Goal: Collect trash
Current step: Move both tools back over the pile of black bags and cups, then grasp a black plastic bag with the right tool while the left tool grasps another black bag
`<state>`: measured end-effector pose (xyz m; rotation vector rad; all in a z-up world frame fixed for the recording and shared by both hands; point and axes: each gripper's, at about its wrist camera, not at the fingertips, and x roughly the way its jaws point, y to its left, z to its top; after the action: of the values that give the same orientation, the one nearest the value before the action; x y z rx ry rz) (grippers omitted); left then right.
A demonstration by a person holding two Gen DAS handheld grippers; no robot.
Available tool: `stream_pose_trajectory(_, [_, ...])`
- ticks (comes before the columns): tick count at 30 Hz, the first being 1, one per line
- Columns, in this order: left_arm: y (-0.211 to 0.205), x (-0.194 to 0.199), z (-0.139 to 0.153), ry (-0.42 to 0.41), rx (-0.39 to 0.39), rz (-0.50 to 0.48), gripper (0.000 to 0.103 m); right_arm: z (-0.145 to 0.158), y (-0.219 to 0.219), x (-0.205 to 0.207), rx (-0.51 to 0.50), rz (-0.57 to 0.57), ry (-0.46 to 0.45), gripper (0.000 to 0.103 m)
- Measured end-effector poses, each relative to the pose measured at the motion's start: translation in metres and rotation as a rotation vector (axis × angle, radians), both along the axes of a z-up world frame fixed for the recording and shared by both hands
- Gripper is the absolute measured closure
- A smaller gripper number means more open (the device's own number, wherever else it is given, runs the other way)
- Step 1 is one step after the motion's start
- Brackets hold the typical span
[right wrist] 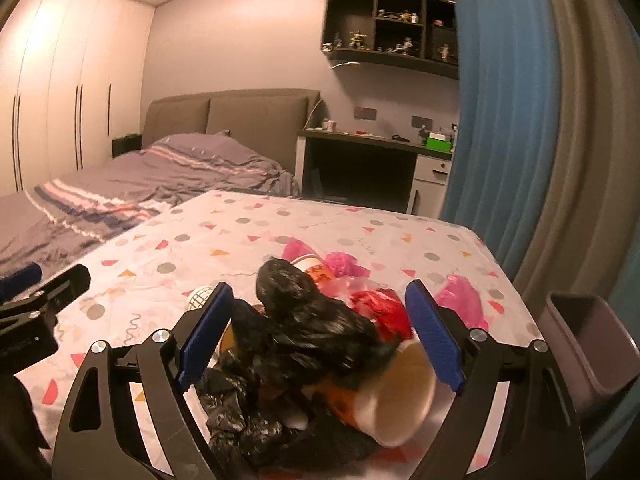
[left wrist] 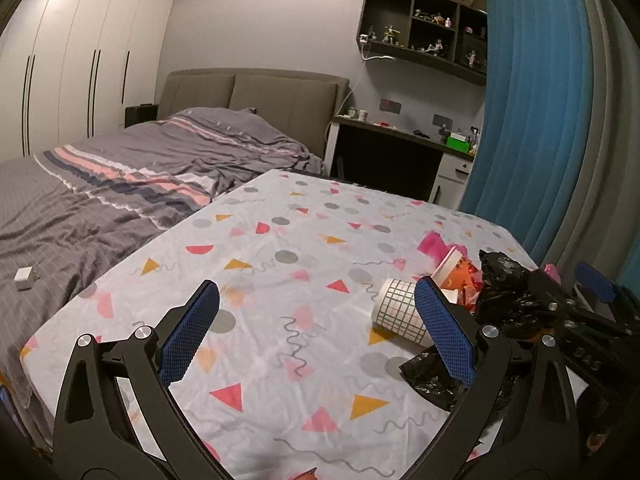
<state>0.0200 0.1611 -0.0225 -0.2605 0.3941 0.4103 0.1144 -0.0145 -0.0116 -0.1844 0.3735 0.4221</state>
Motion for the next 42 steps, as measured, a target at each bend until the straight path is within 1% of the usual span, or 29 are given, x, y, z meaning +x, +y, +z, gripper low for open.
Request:
stream_pose_trajectory(4, [0.004,0.003,-0.003,0.007,0.001,0.006,0.006,-0.007,0.004,0.012,-0.028,-0.017,0.034,0.026])
stream_pose_trajectory(7, [0.008,0.005,-0.005,0.014,-0.006,0.015,0.007,-0.009,0.008,0.017,-0.052,-0.017,0.049,0.032])
stream_pose_trajectory(10, [0.012,0.009,-0.007,0.020,-0.020,0.017,0.007,-0.012,0.011,0.018,-0.078,-0.004,0.058,0.040])
stream_pose_trajectory(13, [0.012,0.011,-0.009,0.023,-0.021,0.014,0.007,-0.014,0.013,0.021,-0.087,0.009,0.069,0.055])
stream_pose_trajectory(14, [0.012,0.012,-0.009,0.023,-0.022,0.010,0.007,-0.015,0.013,0.023,-0.091,0.012,0.076,0.066])
stream_pose_trajectory(15, [0.012,0.012,-0.009,0.023,-0.023,0.009,0.007,-0.015,0.013,0.024,-0.094,0.015,0.082,0.075])
stream_pose_trajectory(18, [0.009,0.013,-0.010,0.022,-0.020,0.000,0.007,-0.014,0.013,0.025,-0.091,0.023,0.078,0.087])
stream_pose_trajectory(23, [-0.001,0.015,-0.012,0.024,-0.016,-0.043,0.007,0.001,-0.001,0.021,-0.021,0.016,0.036,0.091])
stream_pose_trajectory(26, [-0.014,0.018,-0.014,0.025,-0.009,-0.099,0.007,0.014,-0.014,0.016,0.040,0.005,0.009,0.091])
stream_pose_trajectory(32, [-0.048,0.027,-0.021,0.046,-0.007,-0.259,0.007,0.037,-0.049,-0.003,0.148,-0.026,-0.032,0.091])
stream_pose_trajectory(36, [-0.069,0.037,-0.032,0.109,-0.038,-0.381,0.007,0.041,-0.071,-0.017,0.181,-0.050,-0.044,0.091])
stream_pose_trajectory(38, [-0.076,0.043,-0.039,0.146,-0.050,-0.411,0.007,0.039,-0.085,-0.023,0.197,-0.064,-0.038,0.091])
stream_pose_trajectory(42, [-0.087,0.053,-0.052,0.225,-0.057,-0.458,0.015,0.032,-0.105,-0.030,0.203,-0.094,-0.016,0.091])
